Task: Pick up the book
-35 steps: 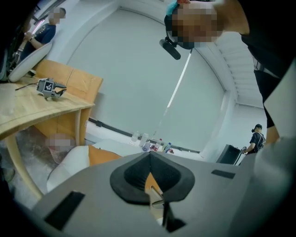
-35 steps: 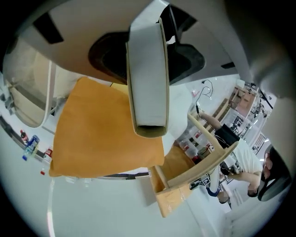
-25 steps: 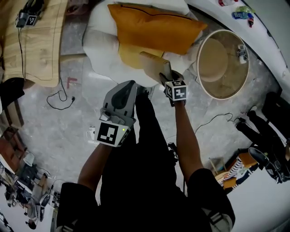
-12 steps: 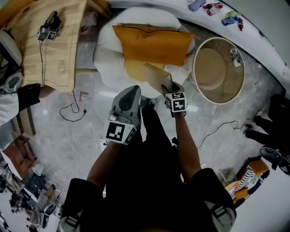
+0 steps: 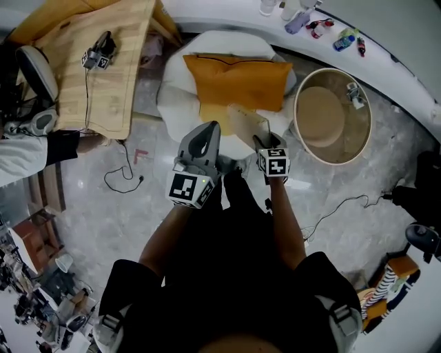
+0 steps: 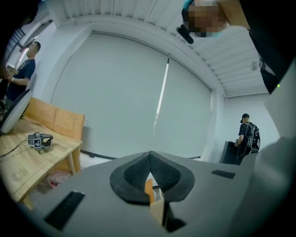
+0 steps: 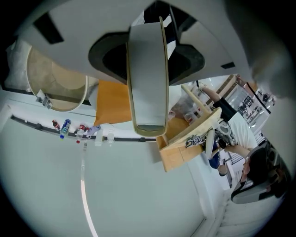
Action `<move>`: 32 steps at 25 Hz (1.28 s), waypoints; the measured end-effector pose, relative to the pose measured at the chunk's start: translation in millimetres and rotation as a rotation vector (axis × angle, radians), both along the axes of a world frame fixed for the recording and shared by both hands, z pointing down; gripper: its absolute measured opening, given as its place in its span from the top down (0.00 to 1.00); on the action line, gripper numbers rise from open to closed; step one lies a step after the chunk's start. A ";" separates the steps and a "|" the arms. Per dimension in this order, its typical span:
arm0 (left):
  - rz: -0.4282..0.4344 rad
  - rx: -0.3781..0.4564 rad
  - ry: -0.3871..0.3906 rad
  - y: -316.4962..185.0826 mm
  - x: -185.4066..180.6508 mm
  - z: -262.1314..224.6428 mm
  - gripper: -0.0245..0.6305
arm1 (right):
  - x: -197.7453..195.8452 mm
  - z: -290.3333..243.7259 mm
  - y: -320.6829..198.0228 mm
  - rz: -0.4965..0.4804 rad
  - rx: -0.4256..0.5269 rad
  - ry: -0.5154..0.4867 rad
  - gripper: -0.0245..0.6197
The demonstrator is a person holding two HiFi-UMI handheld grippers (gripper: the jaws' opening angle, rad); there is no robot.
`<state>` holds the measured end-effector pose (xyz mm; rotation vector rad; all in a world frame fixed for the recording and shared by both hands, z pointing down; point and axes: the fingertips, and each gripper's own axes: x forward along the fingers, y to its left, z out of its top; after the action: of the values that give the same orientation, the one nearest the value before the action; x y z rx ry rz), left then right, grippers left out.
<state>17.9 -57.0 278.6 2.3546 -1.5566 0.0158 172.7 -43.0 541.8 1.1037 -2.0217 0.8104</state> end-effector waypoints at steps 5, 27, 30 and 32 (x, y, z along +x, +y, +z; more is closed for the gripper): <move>-0.010 0.019 -0.019 7.0 15.1 -17.6 0.95 | 12.1 -21.9 6.9 0.002 0.021 -0.022 0.59; -0.068 0.082 -0.064 31.4 -7.0 -68.5 0.95 | 1.1 -143.0 10.1 0.041 0.251 -0.090 0.59; -0.067 0.093 -0.050 36.9 -15.8 -75.8 0.95 | -5.3 -173.6 10.8 0.071 0.306 -0.134 0.59; -0.061 0.090 -0.029 41.2 -24.2 -79.3 0.95 | -12.2 -194.5 10.6 0.083 0.338 -0.157 0.59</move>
<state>-6.3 -15.8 199.3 2.3836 -1.6753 -0.0351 160.4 -32.4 347.4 1.3544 -2.3174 0.6258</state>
